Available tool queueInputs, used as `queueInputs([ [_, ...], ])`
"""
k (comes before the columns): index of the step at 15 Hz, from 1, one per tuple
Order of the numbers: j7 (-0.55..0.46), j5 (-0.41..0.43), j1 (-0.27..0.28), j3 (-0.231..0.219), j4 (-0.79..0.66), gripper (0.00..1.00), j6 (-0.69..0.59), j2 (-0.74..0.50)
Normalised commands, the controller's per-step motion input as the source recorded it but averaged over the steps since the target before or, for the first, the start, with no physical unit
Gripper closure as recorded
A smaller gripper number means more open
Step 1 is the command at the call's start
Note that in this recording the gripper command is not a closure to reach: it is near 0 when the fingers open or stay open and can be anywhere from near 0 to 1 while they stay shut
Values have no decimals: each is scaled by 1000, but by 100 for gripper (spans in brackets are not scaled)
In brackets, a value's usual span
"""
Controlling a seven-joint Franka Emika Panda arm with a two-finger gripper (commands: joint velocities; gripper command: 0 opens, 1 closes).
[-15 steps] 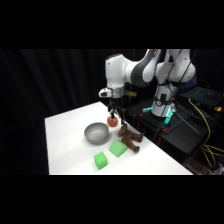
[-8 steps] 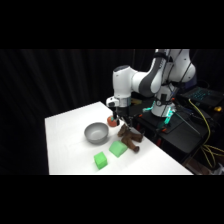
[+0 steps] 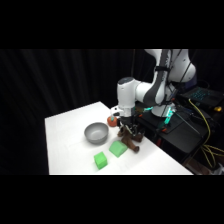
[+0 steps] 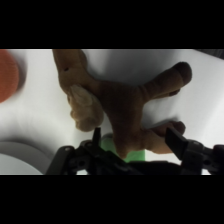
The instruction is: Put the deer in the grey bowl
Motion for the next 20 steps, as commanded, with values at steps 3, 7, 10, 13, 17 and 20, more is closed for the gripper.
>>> queueInputs([
  [3,76,-150,-65,78,62,0,226,217],
  [7,171,-222,-18,22,77,0,195,172],
  [10,198,-212,19,-43,56,100,96,50],
  [13,282,-288,132,-189,39,100,-29,-91],
  [17,237,-205,128,-138,16,72,-184,-193],
  [20,169,-80,68,-33,-3,58,-445,-363],
])
